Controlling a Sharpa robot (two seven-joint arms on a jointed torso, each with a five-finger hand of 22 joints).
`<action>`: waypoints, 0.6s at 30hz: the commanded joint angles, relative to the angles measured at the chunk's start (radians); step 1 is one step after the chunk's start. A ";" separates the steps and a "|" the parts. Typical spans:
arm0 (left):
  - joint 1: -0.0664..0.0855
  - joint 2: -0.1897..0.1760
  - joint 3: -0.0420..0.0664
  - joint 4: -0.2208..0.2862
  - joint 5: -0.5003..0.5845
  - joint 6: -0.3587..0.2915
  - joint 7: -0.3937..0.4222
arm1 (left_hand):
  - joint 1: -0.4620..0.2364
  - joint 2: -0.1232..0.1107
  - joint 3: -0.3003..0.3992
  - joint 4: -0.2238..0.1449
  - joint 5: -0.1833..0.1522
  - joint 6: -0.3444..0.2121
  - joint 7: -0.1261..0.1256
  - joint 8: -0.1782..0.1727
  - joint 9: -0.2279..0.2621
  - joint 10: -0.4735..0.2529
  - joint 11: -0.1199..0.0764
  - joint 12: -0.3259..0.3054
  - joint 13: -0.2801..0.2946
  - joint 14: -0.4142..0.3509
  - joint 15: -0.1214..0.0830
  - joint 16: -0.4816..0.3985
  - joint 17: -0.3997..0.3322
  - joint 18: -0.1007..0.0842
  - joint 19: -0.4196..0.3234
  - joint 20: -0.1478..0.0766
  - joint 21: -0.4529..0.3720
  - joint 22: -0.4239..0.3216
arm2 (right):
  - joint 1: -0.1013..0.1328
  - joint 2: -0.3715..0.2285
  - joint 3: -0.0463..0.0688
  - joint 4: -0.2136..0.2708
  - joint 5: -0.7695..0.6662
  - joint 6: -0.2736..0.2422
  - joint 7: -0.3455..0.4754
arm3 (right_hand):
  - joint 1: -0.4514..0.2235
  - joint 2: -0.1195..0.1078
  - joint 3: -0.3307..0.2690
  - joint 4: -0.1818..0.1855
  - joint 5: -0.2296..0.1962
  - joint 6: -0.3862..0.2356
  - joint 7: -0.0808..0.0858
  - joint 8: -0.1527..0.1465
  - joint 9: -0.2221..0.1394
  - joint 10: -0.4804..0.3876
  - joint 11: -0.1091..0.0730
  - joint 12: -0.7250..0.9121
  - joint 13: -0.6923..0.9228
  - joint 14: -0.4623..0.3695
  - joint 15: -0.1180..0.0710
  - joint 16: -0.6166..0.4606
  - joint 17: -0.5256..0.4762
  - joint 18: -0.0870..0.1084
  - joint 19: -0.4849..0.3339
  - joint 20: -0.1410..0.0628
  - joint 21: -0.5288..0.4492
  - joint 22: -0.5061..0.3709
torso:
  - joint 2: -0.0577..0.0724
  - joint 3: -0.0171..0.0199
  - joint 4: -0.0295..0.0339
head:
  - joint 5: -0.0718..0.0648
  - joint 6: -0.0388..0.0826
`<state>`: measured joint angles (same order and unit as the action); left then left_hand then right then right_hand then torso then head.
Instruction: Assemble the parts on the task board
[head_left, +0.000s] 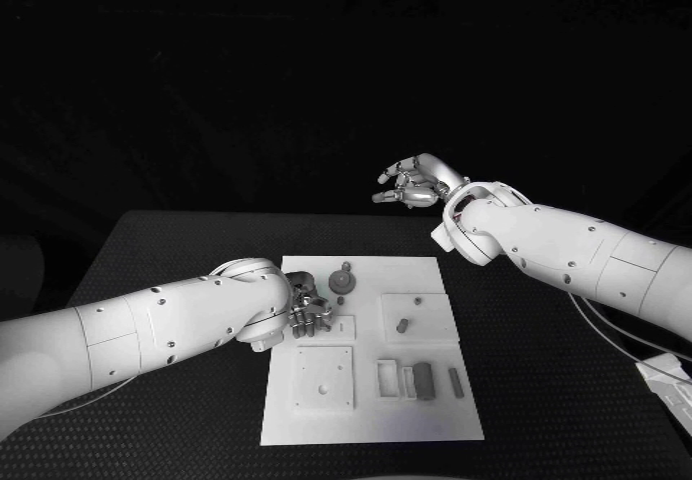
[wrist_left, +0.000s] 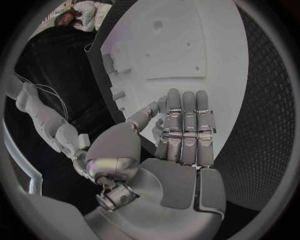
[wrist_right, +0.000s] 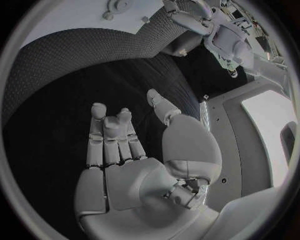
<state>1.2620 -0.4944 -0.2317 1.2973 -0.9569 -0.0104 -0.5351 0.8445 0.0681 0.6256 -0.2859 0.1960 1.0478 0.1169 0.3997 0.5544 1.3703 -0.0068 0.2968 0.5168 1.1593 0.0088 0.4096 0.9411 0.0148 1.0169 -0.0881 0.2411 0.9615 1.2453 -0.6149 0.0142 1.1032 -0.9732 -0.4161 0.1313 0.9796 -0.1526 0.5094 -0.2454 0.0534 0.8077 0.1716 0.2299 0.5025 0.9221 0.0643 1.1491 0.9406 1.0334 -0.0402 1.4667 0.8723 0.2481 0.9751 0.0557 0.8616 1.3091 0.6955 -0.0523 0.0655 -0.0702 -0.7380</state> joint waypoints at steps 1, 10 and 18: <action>-0.017 0.013 -0.008 0.010 0.026 0.057 0.024 | 0.005 0.008 0.008 0.000 -0.004 0.055 -0.051 0.002 0.002 -0.008 -0.001 0.004 0.002 -0.009 0.000 0.005 -0.001 -0.013 -0.009 -0.003 -0.007 0.001 | 0.000 0.001 0.001 0.000 0.000 0.013 0.006 | -0.003 0.009 -0.005 -0.001 -0.003 -0.003 0.007 0.001 -0.001 -0.006 0.002 0.007 -0.001 -0.005 -0.001 0.002 -0.001 0.014 -0.008 0.001 -0.003 0.014 | 0.000 0.0002 0.0001 | 0.000 -0.001; -0.017 0.014 -0.008 0.004 0.017 0.063 0.017 | 0.006 0.008 0.009 0.000 -0.004 0.055 -0.050 0.002 0.003 -0.009 -0.001 0.005 0.002 -0.010 0.000 0.006 -0.002 -0.013 -0.010 -0.003 -0.007 0.003 | 0.000 0.001 0.001 0.000 0.000 0.014 0.006 | -0.003 0.010 -0.005 -0.001 -0.003 -0.003 0.007 0.001 -0.002 -0.007 0.002 0.007 -0.002 -0.005 -0.001 0.002 -0.002 0.014 -0.008 0.001 -0.004 0.014 | 0.000 0.0006 0.0005 | -0.001 -0.002; -0.017 0.019 -0.008 0.001 0.017 0.056 0.019 | 0.007 0.007 0.010 0.000 -0.004 0.055 -0.050 0.001 0.004 -0.009 -0.001 0.005 0.003 -0.011 0.000 0.007 -0.002 -0.013 -0.010 -0.002 -0.007 0.004 | 0.000 0.001 0.001 0.000 0.000 0.014 0.007 | -0.004 0.010 -0.006 -0.001 -0.003 -0.003 0.007 0.001 -0.002 -0.007 0.002 0.007 -0.002 -0.005 -0.001 0.002 -0.002 0.014 -0.008 0.001 -0.004 0.014 | 0.000 0.0005 0.0000 | -0.001 -0.003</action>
<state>1.2625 -0.4875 -0.2307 1.2903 -0.9683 0.0061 -0.5382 0.8483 0.0705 0.6307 -0.2856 0.1886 1.0476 0.1166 0.3977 0.5569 1.3703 -0.0068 0.2967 0.5183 1.1567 0.0114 0.4096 0.9400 0.0148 1.0164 -0.0876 0.2404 0.9670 1.2453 -0.6144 0.0143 1.1028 -0.9731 -0.4139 0.1311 0.9796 -0.1526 0.5094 -0.2454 0.0534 0.8035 0.1724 0.2300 0.5016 0.9221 0.0643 1.1529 0.9398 1.0347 -0.0387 1.4667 0.8714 0.2476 0.9751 0.0557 0.8616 1.3091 0.6955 -0.0518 0.0656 -0.0712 -0.7408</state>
